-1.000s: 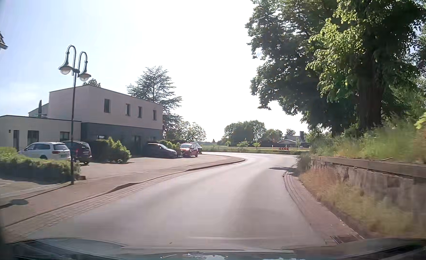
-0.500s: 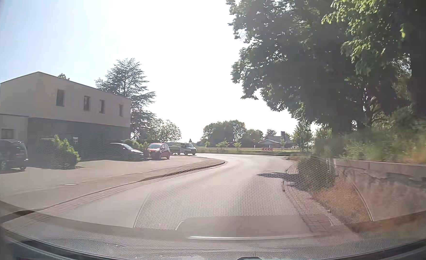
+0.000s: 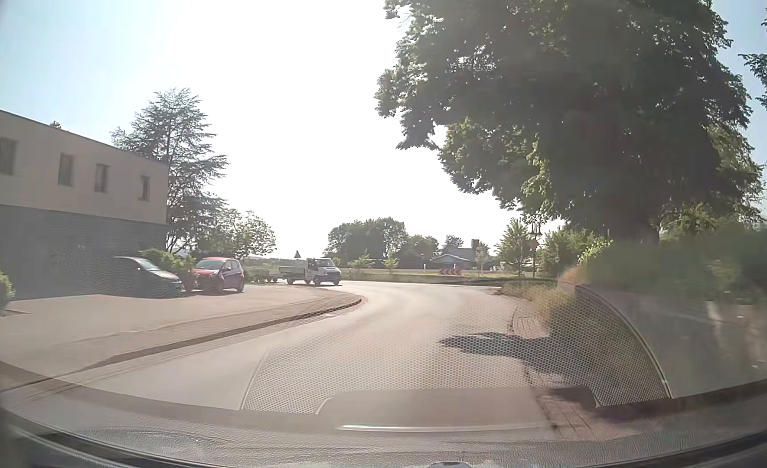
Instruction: Follow the waypoints while adhering to traffic rules and regulations
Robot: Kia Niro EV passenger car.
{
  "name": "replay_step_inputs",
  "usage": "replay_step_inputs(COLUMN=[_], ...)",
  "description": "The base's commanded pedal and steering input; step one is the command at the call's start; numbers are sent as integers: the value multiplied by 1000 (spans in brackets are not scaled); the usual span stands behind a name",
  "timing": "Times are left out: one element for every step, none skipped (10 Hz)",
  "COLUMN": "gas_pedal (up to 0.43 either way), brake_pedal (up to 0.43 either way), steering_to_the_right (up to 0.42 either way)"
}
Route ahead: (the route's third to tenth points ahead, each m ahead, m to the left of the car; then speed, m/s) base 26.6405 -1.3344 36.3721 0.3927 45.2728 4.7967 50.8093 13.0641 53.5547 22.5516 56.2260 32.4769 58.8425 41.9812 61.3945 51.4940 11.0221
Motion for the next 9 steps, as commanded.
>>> replay_step_inputs(gas_pedal=[47, 47, 47, 39, 39, 39, 39, 39, 47], brake_pedal=[0, 0, 0, 0, 0, 0, 0, 0, 0], steering_to_the_right=[67, 65, 62, 58, 55, 51, 48, 41, 34])
